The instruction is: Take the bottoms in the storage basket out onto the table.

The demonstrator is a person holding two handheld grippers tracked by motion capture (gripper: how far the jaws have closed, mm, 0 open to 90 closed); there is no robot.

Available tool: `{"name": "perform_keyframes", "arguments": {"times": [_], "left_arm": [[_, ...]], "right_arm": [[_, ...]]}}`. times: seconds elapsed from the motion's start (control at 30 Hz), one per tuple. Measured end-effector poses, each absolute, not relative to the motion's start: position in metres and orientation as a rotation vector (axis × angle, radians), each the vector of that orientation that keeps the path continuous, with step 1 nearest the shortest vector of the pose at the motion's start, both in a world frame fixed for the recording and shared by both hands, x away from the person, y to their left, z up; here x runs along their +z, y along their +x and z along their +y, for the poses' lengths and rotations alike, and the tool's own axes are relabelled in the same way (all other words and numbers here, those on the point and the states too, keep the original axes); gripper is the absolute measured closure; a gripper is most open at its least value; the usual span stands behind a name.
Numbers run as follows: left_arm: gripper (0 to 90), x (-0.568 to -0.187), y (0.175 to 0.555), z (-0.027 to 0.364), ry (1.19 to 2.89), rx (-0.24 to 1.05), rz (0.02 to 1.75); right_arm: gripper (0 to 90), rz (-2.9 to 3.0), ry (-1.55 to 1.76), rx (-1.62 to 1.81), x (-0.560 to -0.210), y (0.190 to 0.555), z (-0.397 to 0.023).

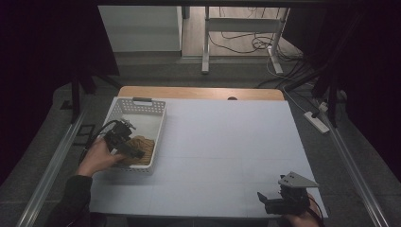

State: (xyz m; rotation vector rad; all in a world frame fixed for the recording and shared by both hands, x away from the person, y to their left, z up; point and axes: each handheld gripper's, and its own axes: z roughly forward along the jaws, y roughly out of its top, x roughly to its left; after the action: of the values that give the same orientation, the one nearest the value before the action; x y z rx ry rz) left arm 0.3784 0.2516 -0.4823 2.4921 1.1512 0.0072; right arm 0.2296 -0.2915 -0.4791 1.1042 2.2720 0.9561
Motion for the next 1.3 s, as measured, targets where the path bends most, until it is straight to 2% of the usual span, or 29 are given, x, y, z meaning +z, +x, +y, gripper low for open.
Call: {"name": "perform_keyframes", "arguments": {"times": [0.2,0.3,0.5,0.67,0.87,1.0,1.03,1.13,1.3], "left_arm": [[0.0,-0.490,0.387,0.246,2.573,-0.011,1.194],[0.0,-0.496,0.395,0.247,2.592,-0.108,1.227],[0.0,-0.500,0.401,0.244,2.631,-0.152,1.229],[0.0,-0.502,0.406,0.242,2.662,-0.161,1.172],[0.0,-0.517,0.414,0.246,2.619,-0.259,1.121],[0.6,-0.517,0.411,0.247,2.611,-0.239,1.096],[3.3,-0.515,0.410,0.247,2.605,-0.244,1.067],[30.1,-0.511,0.408,0.247,2.581,-0.296,1.026],[45.5,-0.513,0.408,0.252,2.518,-0.377,1.030]], "right_arm": [[0.0,2.273,1.103,0.956,-0.479,0.230,-0.292],[0.0,2.274,1.102,0.956,-0.479,0.230,-0.291],[0.0,2.275,1.100,0.956,-0.479,0.230,-0.291],[0.0,2.276,1.100,0.953,-0.479,0.230,-0.291],[0.0,2.277,1.099,0.953,-0.479,0.230,-0.291],[0.0,2.278,1.098,0.954,-0.479,0.230,-0.291],[0.0,2.278,1.098,0.954,-0.479,0.230,-0.291],[0.0,2.279,1.095,0.952,-0.479,0.229,-0.291],[0.0,2.279,1.096,0.952,-0.480,0.230,-0.291]]}}
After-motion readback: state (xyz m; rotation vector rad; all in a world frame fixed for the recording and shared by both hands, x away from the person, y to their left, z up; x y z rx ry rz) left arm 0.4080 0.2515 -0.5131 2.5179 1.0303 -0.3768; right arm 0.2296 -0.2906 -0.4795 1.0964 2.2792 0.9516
